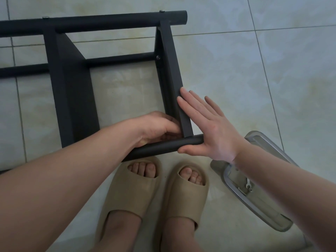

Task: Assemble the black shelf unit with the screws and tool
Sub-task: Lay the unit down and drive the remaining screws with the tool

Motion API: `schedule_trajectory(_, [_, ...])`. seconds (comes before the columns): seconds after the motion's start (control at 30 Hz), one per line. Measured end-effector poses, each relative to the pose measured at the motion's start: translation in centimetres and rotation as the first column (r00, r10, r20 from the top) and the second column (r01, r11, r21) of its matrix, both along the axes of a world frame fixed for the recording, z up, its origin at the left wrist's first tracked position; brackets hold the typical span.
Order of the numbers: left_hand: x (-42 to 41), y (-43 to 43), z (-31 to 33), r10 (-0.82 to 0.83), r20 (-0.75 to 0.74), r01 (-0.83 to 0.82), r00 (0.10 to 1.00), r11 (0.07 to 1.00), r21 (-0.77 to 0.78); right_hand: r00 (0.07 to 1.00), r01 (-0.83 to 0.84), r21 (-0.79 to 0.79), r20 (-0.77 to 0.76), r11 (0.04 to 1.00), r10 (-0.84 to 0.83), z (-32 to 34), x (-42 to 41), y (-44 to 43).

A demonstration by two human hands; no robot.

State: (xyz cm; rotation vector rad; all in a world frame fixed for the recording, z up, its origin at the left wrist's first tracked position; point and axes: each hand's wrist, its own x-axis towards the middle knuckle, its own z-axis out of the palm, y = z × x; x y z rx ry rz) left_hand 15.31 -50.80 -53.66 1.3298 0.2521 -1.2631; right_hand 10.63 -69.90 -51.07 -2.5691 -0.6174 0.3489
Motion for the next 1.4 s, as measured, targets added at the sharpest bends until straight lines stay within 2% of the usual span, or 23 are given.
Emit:
schedule_trajectory(0.7, [0.04, 0.38, 0.38, -0.008, -0.073, -0.001, 0.997, 0.993, -0.116, 1.0, -0.002, -0.028, -0.026, 1.0, 0.001, 0.31, -0.1, -0.12])
schedule_trajectory(0.93, [0.02, 0.25, 0.38, -0.002, -0.07, -0.004, 0.998, 0.995, -0.096, 0.993, -0.054, -0.046, -0.108, 0.997, 0.049, 0.71, 0.5, -0.58])
schedule_trajectory(1.4, [0.14, 0.17, -0.15, 0.037, -0.047, -0.04, 0.998, 0.997, -0.065, 0.996, -0.03, -0.018, -0.085, 0.999, 0.029, 0.17, 0.29, -0.46])
